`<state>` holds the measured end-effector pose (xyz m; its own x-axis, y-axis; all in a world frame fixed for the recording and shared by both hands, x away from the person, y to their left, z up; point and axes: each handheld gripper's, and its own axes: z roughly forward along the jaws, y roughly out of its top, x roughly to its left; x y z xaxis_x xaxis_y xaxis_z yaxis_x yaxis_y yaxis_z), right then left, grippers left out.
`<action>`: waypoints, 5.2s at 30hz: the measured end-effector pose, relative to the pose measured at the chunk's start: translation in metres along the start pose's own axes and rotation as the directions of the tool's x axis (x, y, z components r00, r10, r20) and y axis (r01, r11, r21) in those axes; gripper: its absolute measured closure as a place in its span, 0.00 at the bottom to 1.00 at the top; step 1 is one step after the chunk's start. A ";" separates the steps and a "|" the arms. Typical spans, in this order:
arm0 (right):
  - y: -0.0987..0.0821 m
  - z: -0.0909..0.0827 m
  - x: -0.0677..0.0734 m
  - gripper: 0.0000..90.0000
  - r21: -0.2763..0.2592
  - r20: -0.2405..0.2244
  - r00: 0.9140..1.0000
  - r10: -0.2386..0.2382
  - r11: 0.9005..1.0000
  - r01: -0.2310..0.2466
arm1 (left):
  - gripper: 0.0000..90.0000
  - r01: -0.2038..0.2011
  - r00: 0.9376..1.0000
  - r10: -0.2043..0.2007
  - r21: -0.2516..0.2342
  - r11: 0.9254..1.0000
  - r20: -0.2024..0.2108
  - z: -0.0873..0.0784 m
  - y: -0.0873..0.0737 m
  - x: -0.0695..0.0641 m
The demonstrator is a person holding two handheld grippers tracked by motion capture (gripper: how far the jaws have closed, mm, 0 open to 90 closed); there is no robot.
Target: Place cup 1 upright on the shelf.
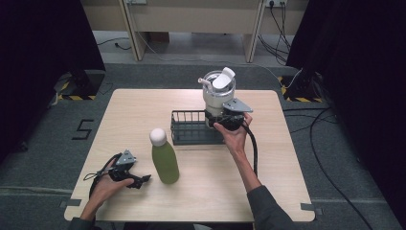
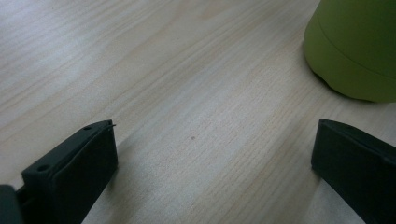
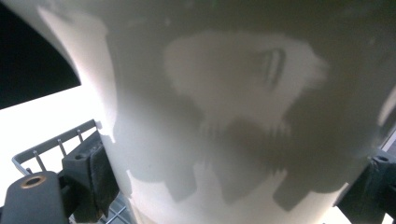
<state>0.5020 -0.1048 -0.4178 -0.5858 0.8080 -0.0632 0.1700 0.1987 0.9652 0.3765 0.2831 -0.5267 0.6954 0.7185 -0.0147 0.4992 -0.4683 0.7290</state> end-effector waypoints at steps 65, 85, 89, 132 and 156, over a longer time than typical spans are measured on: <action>-0.037 0.002 -0.004 0.11 0.034 0.025 1.000 0.006 0.999 -0.007 | 0.00 -0.002 1.000 0.002 0.000 1.000 0.000 0.000 0.000 0.000; -0.033 -0.009 0.000 0.11 0.073 0.053 0.998 0.038 0.996 -0.042 | 0.00 -0.002 1.000 0.002 -0.001 1.000 0.000 0.000 0.000 0.000; -0.034 -0.013 0.000 0.11 0.066 0.055 0.998 0.043 0.997 -0.047 | 0.00 -0.002 1.000 0.002 0.000 1.000 0.000 0.000 0.000 0.000; -0.042 -0.058 0.007 0.17 0.003 0.050 0.992 0.115 0.993 -0.115 | 0.00 -0.002 1.000 0.002 -0.002 1.000 0.000 0.000 0.000 0.000; -0.044 -0.086 0.008 0.17 -0.003 0.057 0.994 0.097 0.995 -0.097 | 0.00 -0.003 1.000 0.003 -0.002 1.000 0.002 0.000 0.000 0.000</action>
<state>0.4219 -0.1550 -0.4385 -0.5207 0.8536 0.0161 0.2236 0.1182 0.9675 0.3761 0.2829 -0.5270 0.6980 0.7160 -0.0142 0.4961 -0.4691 0.7307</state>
